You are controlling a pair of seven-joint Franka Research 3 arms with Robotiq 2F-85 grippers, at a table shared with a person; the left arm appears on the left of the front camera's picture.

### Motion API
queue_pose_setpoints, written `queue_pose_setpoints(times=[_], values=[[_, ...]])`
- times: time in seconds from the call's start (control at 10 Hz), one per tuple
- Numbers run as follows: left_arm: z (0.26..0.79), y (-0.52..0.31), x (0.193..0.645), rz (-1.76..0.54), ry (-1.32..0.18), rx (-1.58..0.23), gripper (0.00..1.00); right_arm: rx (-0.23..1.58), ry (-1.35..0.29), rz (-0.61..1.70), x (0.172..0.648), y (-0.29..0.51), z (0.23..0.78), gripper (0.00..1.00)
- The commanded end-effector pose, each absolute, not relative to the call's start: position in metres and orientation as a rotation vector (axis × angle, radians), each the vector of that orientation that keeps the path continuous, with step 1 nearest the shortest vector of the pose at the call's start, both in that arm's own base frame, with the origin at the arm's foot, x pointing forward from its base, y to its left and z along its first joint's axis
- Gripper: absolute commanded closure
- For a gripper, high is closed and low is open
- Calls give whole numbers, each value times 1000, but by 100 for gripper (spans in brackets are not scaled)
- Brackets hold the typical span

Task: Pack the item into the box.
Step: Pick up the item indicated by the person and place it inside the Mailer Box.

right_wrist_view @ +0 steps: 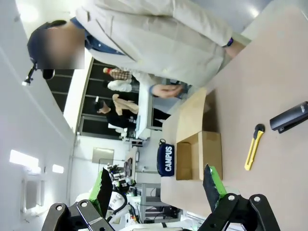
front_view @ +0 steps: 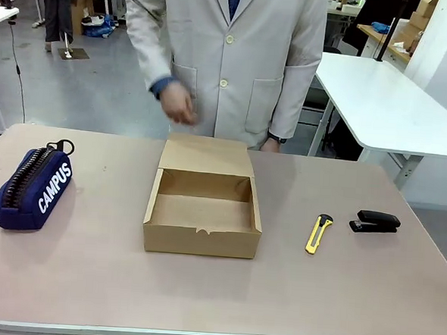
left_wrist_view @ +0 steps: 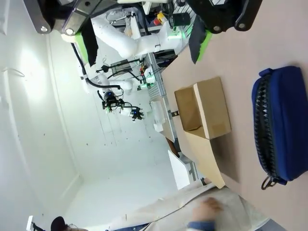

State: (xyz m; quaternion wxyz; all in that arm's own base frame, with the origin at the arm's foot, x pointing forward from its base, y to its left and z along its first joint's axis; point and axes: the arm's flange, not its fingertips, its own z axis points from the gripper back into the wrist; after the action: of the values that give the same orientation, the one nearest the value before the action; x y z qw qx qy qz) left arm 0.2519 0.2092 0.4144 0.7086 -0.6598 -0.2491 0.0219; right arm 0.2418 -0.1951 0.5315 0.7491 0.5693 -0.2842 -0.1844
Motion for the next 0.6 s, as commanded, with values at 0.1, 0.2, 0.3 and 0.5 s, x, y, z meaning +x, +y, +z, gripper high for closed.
queue_pose_setpoints(times=[0.1,0.2,0.3,0.5], values=[[419,208,249,28,-586,-1459,0,1244,-650,-385,238,-198,533,0],[419,208,249,28,-586,-1459,0,1244,-650,-385,238,-198,533,0],[419,208,249,28,-586,-1459,0,1244,-650,-385,238,-198,533,0],[419,208,249,28,-586,-1459,0,1244,-650,-385,238,-198,533,0]])
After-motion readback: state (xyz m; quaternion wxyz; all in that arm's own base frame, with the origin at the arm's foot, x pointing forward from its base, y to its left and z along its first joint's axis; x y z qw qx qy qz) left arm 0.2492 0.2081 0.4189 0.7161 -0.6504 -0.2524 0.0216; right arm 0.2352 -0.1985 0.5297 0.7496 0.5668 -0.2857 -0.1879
